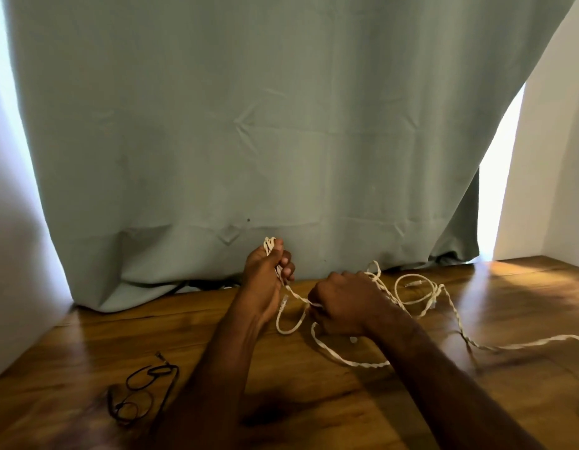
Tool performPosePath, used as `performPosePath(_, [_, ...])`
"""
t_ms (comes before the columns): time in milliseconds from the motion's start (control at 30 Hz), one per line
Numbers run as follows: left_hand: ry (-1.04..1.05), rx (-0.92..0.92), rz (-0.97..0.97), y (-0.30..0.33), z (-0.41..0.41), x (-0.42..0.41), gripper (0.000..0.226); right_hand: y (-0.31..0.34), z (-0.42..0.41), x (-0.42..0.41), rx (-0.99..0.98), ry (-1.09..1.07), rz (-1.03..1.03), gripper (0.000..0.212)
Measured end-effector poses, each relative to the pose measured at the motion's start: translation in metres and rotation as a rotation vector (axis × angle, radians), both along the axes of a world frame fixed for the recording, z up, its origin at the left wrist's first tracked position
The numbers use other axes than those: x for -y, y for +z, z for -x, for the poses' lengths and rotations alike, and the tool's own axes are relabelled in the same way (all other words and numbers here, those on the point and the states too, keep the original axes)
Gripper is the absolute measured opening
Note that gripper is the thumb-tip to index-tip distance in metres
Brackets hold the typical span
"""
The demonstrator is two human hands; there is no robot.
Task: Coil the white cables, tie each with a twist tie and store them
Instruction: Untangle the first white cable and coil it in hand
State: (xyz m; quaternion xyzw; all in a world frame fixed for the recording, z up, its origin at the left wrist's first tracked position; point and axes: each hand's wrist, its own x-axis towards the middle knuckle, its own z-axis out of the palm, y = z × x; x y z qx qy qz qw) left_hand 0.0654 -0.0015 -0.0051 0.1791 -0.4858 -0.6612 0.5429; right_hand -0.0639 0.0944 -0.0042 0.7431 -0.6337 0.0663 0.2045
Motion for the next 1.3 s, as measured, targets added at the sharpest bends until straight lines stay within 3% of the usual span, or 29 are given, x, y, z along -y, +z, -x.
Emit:
performPosePath(133, [0.09, 0.241, 0.132, -0.006, 0.005, -0.008, 0.015, 0.009, -0.007, -0.005, -0.046, 0.062, 0.013, 0.027])
performPosePath(267, [0.073, 0.468, 0.291, -0.023, 0.008, -0.013, 0.027, 0.009, -0.004, -0.005, 0.07, 0.205, 0.147, 0.027])
performPosePath(433, [-0.071, 0.404, 0.22, -0.024, 0.007, -0.021, 0.024, 0.004, 0.035, 0.003, 0.268, 0.16, 0.318, 0.052])
performPosePath(600, [-0.194, 0.37, 0.309, -0.033, -0.005, -0.01, 0.041, -0.005, 0.077, 0.004, 0.483, 0.223, 0.315, 0.049])
performPosePath(733, [-0.311, 0.25, 0.222, -0.035, -0.002, -0.01, 0.035, -0.017, 0.091, 0.015, 0.478, 0.172, 0.417, 0.041])
performPosePath(867, [-0.345, 0.155, 0.106, -0.035, 0.002, -0.011, 0.037, -0.024, 0.098, 0.027, 0.406, -0.01, 0.531, 0.018])
performPosePath(967, [-0.369, 0.066, 0.025, -0.039, 0.004, -0.01, 0.038, -0.023, 0.095, 0.036, 0.387, -0.159, 0.497, 0.018])
performPosePath(1100, [-0.338, 0.07, -0.024, -0.045, 0.007, -0.007, 0.038, -0.003, 0.093, 0.051, 0.49, -0.136, 0.336, 0.017])
performPosePath(1300, [-0.327, -0.026, -0.085, -0.044, 0.008, 0.0, 0.045, 0.052, 0.093, 0.06, 0.38, 0.051, 0.59, 0.016])
